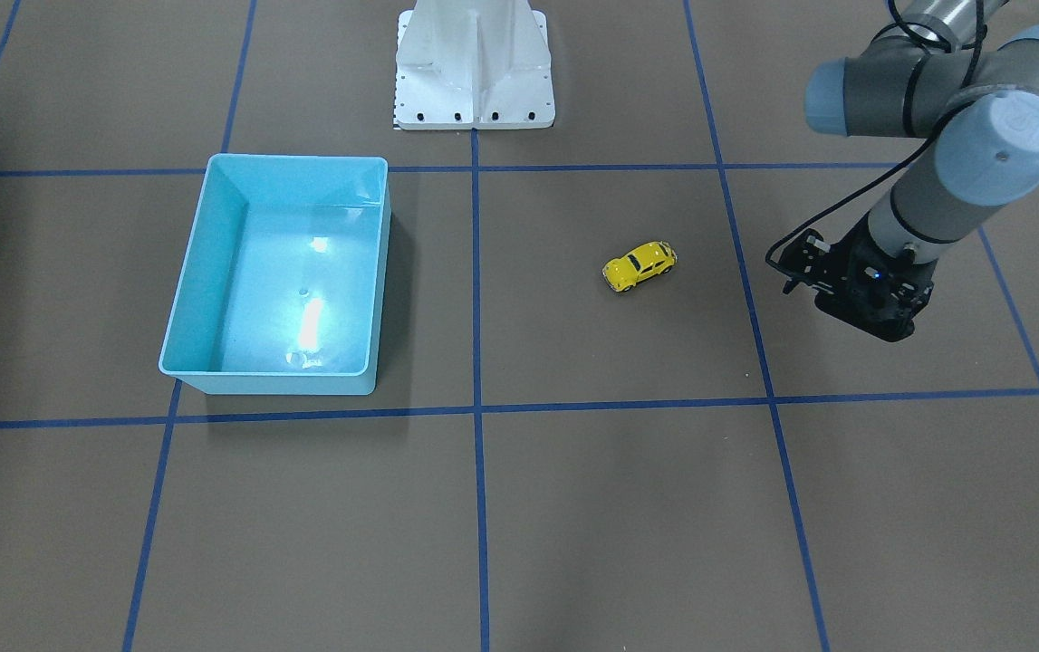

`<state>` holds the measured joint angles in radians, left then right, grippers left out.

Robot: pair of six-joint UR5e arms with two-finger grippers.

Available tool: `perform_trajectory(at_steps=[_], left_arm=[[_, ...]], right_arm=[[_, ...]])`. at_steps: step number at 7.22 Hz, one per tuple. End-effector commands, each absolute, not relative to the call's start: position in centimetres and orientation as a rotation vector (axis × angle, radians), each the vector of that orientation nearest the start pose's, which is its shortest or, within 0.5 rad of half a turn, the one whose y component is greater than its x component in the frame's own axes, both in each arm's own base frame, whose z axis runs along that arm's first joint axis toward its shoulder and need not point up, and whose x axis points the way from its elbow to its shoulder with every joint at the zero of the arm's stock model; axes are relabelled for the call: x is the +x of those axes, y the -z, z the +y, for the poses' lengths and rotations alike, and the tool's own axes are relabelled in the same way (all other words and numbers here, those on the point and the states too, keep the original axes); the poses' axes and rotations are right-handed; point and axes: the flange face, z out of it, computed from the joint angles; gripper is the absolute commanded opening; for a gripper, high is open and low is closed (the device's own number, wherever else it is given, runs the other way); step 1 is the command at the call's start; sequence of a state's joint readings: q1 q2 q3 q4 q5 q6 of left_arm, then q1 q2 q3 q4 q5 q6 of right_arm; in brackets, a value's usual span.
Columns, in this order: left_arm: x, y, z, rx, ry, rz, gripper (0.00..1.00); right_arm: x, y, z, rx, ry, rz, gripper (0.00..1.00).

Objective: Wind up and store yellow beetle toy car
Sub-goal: 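Move the left gripper down over the yellow beetle toy car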

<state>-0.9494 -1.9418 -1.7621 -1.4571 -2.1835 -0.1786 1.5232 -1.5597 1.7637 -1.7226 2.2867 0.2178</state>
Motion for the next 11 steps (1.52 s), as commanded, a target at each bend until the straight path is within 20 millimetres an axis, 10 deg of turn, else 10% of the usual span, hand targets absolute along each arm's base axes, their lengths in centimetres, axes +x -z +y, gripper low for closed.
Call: perform_trajectory(at_steps=[1,5,11], left_arm=[[31.6,-37.1,-52.5,0.145,-0.600,0.704,1.00],[41.3,-35.8,-48.2,0.201,-0.952,0.552,1.00],[49.5,-27.4,-43.1,0.179,-1.129,0.497,1.00]], right_arm=[[4.4,-57.8,-49.6,-0.045,-0.144,-0.717,1.00],[4.4,-57.4,-49.9,-0.039,-0.141,-0.723,1.00],[4.4,-57.3,-49.9,-0.037,-0.139,-0.726,1.00]])
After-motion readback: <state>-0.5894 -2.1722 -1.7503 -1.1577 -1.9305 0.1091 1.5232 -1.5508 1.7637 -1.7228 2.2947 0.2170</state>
